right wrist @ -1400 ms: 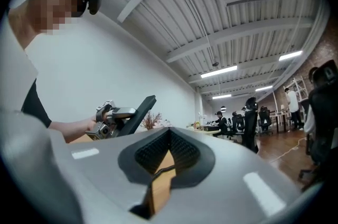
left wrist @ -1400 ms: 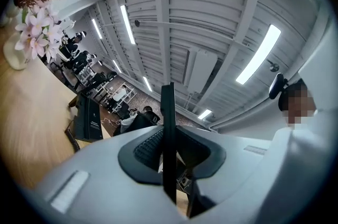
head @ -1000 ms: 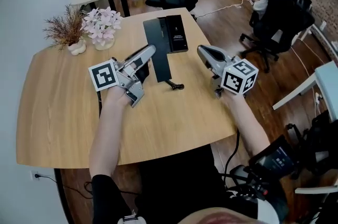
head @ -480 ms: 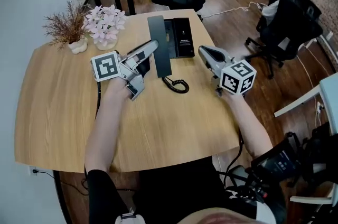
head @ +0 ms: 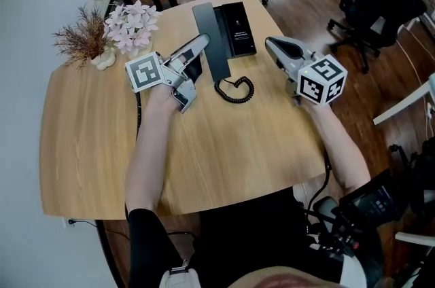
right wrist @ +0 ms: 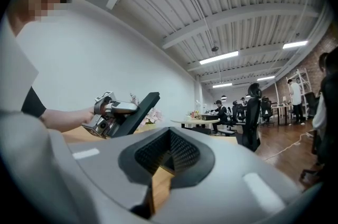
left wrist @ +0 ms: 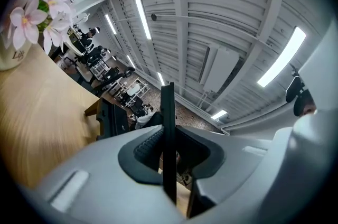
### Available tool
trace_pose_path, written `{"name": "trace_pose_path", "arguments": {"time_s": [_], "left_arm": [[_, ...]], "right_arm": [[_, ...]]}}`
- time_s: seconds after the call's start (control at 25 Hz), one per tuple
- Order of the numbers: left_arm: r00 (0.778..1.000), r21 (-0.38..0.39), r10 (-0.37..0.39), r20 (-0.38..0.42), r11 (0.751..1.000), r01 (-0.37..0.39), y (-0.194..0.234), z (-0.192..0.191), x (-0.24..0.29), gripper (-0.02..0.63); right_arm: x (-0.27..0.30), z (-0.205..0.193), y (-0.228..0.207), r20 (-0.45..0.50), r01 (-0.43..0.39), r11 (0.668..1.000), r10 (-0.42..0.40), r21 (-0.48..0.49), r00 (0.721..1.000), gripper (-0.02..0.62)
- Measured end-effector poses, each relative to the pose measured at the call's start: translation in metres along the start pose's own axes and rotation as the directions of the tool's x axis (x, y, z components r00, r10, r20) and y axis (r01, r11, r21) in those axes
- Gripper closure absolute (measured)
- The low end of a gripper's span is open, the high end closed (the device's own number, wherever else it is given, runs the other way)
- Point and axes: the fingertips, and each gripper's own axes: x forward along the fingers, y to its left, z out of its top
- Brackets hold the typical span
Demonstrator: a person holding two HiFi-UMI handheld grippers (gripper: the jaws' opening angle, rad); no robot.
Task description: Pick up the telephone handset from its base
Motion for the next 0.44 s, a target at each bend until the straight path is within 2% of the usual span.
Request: {"name": "trace_pose_path", "arguments": {"time_s": [0.16, 0.44], "left_arm": [[0.998, -0.041, 0.056, -0.011, 0.998, -0.057, 0.023, 0.003, 0.012, 0.532], [0.994, -0.119, 0.102, -0.03, 0.987, -0.105, 0.072, 0.005, 0.042, 0.532]], "right_arm": [[-0.001, -0.001, 0.003, -0.006, -0.004, 1.0, 0.004, -0.022, 1.0, 0.592], [-0.003, 0.0, -0.001, -0.003, -0.012, 0.999, 0.012, -0.053, 1.0, 0.592]]}}
